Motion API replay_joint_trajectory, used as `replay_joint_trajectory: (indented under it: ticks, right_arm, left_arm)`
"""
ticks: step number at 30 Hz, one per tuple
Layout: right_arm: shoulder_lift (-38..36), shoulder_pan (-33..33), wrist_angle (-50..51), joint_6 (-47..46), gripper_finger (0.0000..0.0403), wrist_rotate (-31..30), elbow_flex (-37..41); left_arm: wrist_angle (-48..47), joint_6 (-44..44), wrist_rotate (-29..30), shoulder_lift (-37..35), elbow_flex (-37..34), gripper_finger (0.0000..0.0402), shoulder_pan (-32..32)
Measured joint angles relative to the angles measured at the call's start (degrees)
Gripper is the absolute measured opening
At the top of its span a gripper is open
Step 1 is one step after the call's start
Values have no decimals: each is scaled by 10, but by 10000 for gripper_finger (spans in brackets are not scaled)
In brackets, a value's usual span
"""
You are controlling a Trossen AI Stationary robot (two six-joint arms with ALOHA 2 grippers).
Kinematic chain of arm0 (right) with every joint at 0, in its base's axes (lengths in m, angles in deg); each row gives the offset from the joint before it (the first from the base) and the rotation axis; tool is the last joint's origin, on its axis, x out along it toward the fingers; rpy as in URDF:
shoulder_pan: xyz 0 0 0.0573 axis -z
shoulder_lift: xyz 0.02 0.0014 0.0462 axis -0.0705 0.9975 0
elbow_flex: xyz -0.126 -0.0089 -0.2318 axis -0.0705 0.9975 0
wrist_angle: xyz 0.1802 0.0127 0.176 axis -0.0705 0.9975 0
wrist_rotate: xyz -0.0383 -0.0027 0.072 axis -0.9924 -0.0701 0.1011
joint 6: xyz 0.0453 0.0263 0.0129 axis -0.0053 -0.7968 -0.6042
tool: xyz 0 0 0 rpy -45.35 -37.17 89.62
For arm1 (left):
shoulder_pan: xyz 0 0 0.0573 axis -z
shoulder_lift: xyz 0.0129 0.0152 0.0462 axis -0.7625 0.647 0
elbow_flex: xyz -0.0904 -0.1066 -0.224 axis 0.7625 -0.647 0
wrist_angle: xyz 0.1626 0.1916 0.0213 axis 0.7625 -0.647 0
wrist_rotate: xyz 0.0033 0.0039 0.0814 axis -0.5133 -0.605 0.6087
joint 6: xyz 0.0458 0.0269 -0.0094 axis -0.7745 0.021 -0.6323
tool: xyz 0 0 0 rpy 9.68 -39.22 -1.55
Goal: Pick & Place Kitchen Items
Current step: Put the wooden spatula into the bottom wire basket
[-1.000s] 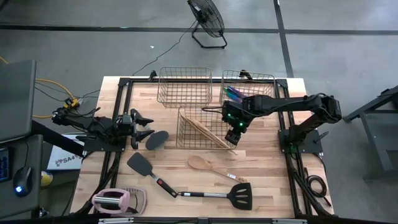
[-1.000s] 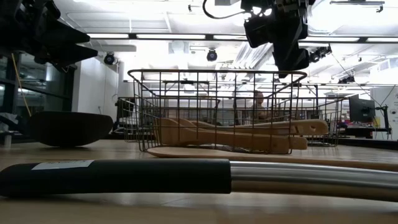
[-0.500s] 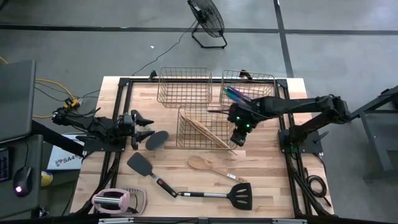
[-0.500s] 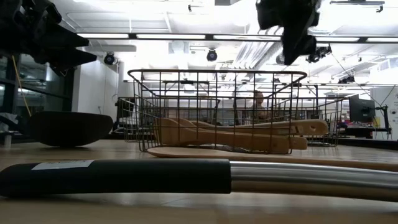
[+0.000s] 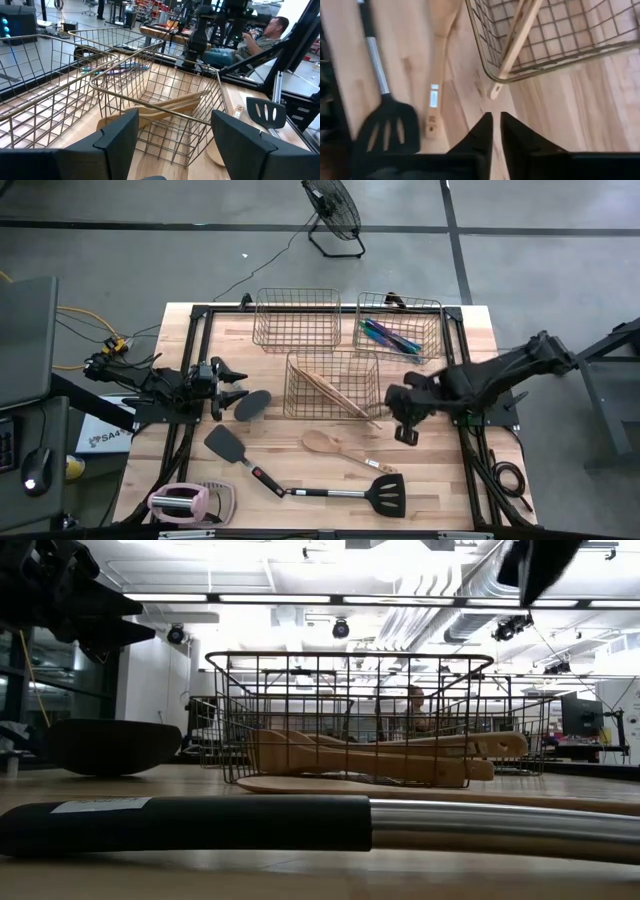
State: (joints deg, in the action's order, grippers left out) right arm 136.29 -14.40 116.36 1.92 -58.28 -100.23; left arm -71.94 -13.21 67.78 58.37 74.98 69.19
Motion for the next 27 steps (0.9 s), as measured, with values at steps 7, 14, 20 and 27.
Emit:
replay_joint_trajectory:
  ticks: [7,14,20,27]
  right_arm:
    - [1,-95,-80,-122,3,-100,94]
    - [1,-153,-189,-214,4,-153,180]
    - [4,-178,-245,-248,4,-176,241]
    - [5,-197,-347,-294,4,-229,305]
  left_arm:
    - [0,0,0,0,0,244,0]
    - [3,4,0,0,0,244,0]
    - [0,-4,0,0,0,244,0]
    - [0,-4,0,0,0,244,0]
